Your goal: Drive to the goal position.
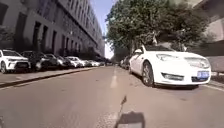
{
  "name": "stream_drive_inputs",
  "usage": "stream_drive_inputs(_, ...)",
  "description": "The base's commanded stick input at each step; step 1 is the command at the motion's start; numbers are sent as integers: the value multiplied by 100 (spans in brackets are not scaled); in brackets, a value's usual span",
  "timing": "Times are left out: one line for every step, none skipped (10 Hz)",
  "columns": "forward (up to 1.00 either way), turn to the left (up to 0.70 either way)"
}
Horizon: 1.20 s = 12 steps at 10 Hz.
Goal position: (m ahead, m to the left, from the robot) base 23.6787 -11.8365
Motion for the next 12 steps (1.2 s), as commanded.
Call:
stream_drive_inputs(70,0)
stream_drive_inputs(70,0)
stream_drive_inputs(70,0)
stream_drive_inputs(70,0)
stream_drive_inputs(70,0)
stream_drive_inputs(70,0)
stream_drive_inputs(70,0)
stream_drive_inputs(70,0)
stream_drive_inputs(70,0)
stream_drive_inputs(70,0)
stream_drive_inputs(70,0)
stream_drive_inputs(70,0)
